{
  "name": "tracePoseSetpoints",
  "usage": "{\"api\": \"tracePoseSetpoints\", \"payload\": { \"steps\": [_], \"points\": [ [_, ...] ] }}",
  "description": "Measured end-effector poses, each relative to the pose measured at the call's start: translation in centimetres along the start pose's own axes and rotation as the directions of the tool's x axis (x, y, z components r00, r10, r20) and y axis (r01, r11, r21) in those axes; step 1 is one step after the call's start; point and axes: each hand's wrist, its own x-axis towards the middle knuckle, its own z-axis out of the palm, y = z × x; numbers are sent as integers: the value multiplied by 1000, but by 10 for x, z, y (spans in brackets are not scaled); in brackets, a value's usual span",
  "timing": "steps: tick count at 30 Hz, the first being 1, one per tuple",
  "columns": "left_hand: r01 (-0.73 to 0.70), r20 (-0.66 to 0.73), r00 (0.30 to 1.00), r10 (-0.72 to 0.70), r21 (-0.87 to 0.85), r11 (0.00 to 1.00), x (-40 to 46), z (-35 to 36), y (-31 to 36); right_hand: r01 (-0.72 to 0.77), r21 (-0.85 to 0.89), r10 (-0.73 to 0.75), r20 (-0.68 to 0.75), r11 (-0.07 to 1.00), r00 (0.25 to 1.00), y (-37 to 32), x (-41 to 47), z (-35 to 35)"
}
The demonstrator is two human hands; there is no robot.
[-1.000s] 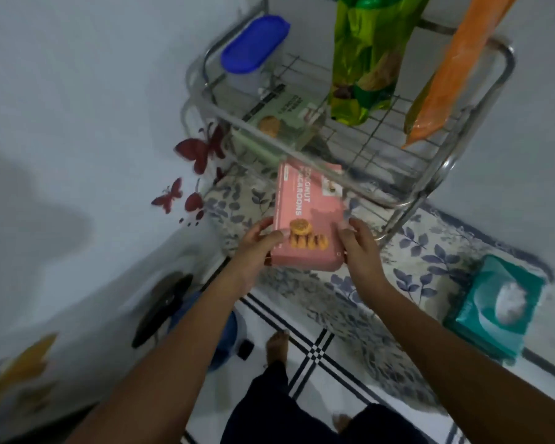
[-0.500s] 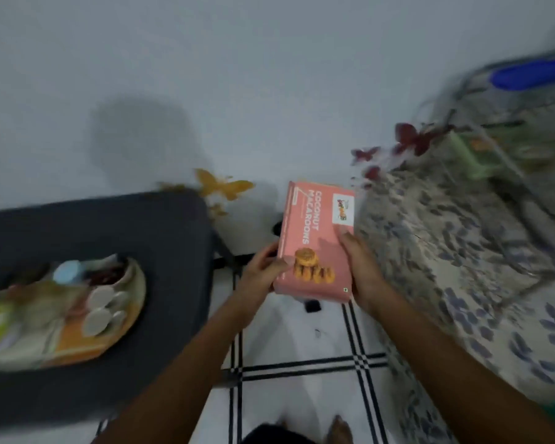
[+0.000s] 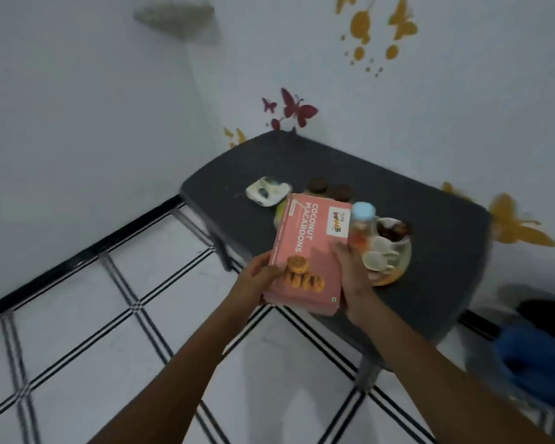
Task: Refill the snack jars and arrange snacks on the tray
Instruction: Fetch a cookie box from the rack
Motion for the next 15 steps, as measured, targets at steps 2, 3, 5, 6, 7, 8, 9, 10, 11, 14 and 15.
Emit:
{"api": "tracePoseSetpoints", "payload": {
  "steps": [2, 3, 5, 6, 7, 8, 9, 10, 11, 14, 15],
  "points": [
    [27, -71, 997, -27, 3, 1000, -6, -76, -1, -51, 0, 51, 46, 999, 998, 23, 12, 79],
    [45, -97, 994, -45, 4, 999, -7, -103, 1, -56, -13, 57, 66, 998, 996, 31, 17, 107],
    [64, -143, 988, -61, 18, 998, -6, -156, 5, -58, -48, 62, 95, 997, 994, 46, 31, 160],
    [68, -152, 986, -65, 17, 998, -4, -174, 8, -61, -59, 67, 101, 996, 993, 50, 36, 178],
    [75, -165, 984, -71, 17, 997, 0, -198, 10, -67, -68, 74, 110, 995, 991, 56, 45, 201],
    [68, -169, 984, -64, 16, 998, 5, -216, 13, -70, -69, 77, 107, 995, 991, 60, 54, 218],
    [63, -181, 982, -61, 9, 998, 12, -229, 16, -65, -70, 72, 101, 995, 992, 62, 62, 231],
    [56, -207, 977, -57, -8, 998, 25, -245, 16, -60, -71, 67, 98, 996, 993, 65, 75, 245],
    [54, -241, 969, -57, -23, 998, 37, -256, 17, -53, -68, 60, 99, 996, 993, 67, 88, 257],
    [121, -340, 930, -137, -68, 990, 75, -278, 17, -65, -32, 67, 52, 997, 996, 68, 126, 285],
    [160, -336, 924, -183, -96, 983, 90, -283, 18, -77, -13, 78, 34, 997, 996, 67, 142, 295]
  ]
}}
